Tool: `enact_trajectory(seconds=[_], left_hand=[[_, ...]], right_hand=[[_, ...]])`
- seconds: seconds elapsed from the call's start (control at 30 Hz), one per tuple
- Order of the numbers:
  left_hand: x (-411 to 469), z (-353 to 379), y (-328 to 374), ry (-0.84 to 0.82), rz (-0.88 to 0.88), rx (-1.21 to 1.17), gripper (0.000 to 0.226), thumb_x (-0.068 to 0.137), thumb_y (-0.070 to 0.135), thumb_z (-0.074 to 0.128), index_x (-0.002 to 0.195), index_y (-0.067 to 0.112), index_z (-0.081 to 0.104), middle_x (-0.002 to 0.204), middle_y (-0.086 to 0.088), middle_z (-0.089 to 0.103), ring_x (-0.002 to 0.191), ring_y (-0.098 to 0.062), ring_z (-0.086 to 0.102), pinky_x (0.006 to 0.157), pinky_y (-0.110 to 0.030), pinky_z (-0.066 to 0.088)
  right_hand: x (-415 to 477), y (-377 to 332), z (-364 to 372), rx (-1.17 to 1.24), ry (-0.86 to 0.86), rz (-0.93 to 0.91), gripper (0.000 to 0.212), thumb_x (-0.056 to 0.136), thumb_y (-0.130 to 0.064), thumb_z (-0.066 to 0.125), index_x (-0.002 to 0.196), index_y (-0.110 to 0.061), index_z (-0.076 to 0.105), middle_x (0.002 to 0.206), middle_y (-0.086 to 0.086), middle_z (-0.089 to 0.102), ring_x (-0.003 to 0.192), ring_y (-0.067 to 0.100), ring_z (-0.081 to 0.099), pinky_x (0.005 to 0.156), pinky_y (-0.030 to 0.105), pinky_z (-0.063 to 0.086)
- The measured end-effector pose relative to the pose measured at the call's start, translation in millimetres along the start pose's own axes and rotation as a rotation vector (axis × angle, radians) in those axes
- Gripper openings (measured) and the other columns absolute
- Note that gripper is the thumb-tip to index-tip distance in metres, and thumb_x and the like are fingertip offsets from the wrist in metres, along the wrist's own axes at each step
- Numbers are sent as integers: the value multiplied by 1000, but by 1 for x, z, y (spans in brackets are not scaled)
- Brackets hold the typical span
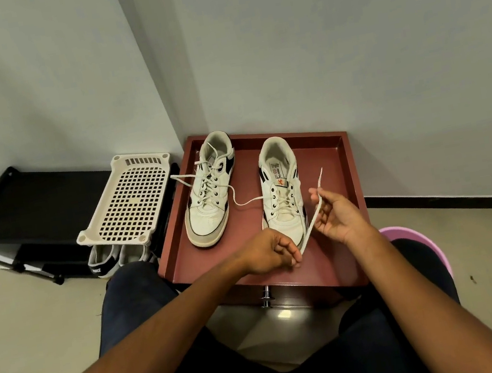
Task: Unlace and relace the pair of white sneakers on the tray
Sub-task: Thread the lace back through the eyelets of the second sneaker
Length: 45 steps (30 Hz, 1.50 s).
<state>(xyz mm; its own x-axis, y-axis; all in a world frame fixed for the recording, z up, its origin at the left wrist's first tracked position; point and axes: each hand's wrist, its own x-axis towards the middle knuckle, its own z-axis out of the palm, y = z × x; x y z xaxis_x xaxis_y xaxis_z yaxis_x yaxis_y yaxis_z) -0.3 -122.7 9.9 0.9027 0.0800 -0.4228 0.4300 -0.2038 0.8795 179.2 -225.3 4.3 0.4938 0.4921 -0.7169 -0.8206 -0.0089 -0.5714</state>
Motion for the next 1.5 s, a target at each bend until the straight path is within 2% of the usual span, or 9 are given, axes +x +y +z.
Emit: enact_trajectory(seconds=[0.23,0.37,0.5,0.73,0.9,1.0,1.13,1.23,1.5], left_hand=[[-3,0,-11,-29,-48,81,19,87,-15,56,98,-8,70,77,-6,71,75,-18,67,82,-28,54],[-1,-3,-12,12,-57,31,20,86,-13,61,98,-1,71,84,-17,72,80,-23,67,85,-37,55],[1,-12,0,270,22,-51,12,89,-1,69,100,-2,71,79,1,69,66,3,62,72,-14,50],[27,-50,22,886,7,-5,27,88,30,73,109,17,64,74,11,60,64,3,57,69,-18,47],[58,-73,37,839,-139,122,61,80,53,76,124,15,56,102,-2,68,96,-20,66,88,-38,54],[69,-83,49,804,-219,249,48,78,43,80,111,13,62,95,3,64,89,-16,61,78,-29,46],[79,-86,52,758,-232,277,14,74,26,78,73,18,66,77,-1,73,78,-19,70,69,-30,54],[80,-88,53,757,-239,222,15,75,21,71,64,20,62,75,-4,74,75,-19,70,70,-31,56],[77,-92,36,728,-216,-137,21,67,18,62,88,19,66,85,-8,75,75,-25,74,77,-45,62]], right_hand=[[4,-15,-16,70,76,-73,15,98,-31,64,98,-20,74,53,-9,56,41,2,49,60,19,36],[7,-17,-23,105,43,-115,16,96,-34,68,100,-20,74,53,-10,46,44,2,40,48,17,36],[7,-9,-20,-12,-1,-137,15,94,-25,70,100,-12,73,54,-9,45,45,2,39,47,16,36],[11,15,0,-483,-19,-436,9,95,-3,66,98,1,74,64,-1,69,56,5,57,55,12,47],[19,20,12,-609,-52,-552,15,90,0,72,99,-12,76,83,1,79,78,14,74,76,23,59],[26,23,14,-750,-65,-648,14,90,-7,76,102,-12,79,89,1,79,83,15,76,81,32,61],[25,19,21,-963,24,-861,8,90,-13,76,96,-15,81,81,-10,76,70,0,70,67,17,54],[25,15,26,-1126,38,-1035,10,92,-10,72,99,-11,80,89,-4,75,74,7,69,68,23,57],[26,21,47,-1383,20,-1223,11,89,-2,69,96,-5,78,88,8,66,77,25,65,68,29,50]])
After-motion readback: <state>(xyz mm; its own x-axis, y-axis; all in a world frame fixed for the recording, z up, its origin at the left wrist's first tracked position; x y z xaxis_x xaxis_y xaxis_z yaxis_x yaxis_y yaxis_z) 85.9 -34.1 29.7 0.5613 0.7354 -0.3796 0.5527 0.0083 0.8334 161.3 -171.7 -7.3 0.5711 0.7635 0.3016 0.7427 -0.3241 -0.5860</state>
